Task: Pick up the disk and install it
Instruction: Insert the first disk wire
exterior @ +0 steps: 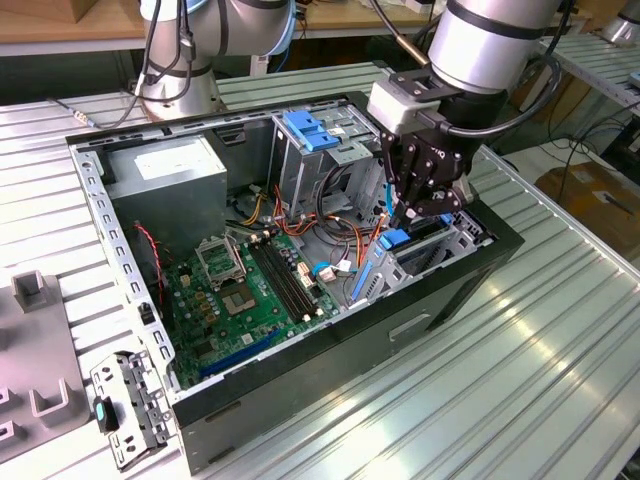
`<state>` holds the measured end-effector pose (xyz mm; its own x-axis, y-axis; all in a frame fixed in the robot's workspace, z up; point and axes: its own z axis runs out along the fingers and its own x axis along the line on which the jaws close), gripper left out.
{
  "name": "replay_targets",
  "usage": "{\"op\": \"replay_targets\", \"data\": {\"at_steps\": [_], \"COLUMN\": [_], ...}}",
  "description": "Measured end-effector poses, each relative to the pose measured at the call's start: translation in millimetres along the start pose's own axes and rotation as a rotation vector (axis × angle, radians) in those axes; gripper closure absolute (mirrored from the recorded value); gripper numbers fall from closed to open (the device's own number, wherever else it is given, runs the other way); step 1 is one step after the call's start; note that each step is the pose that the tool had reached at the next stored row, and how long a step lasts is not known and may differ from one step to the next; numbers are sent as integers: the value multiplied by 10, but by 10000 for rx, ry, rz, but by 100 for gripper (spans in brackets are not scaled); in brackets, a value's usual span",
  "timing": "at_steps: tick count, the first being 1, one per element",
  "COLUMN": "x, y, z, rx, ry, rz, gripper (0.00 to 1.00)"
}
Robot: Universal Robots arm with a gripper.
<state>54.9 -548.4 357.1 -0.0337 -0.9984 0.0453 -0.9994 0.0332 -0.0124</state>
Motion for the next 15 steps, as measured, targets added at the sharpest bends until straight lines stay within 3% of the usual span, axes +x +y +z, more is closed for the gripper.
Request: {"op": "replay_targets", "data": {"at_steps": [12, 15], "x": [-1, 0], "y": [-23, -24], "z": [7, -19], "rx": [0, 1], "ry": [1, 2], "rz": [-4, -28], "gripper": [89, 89]}}
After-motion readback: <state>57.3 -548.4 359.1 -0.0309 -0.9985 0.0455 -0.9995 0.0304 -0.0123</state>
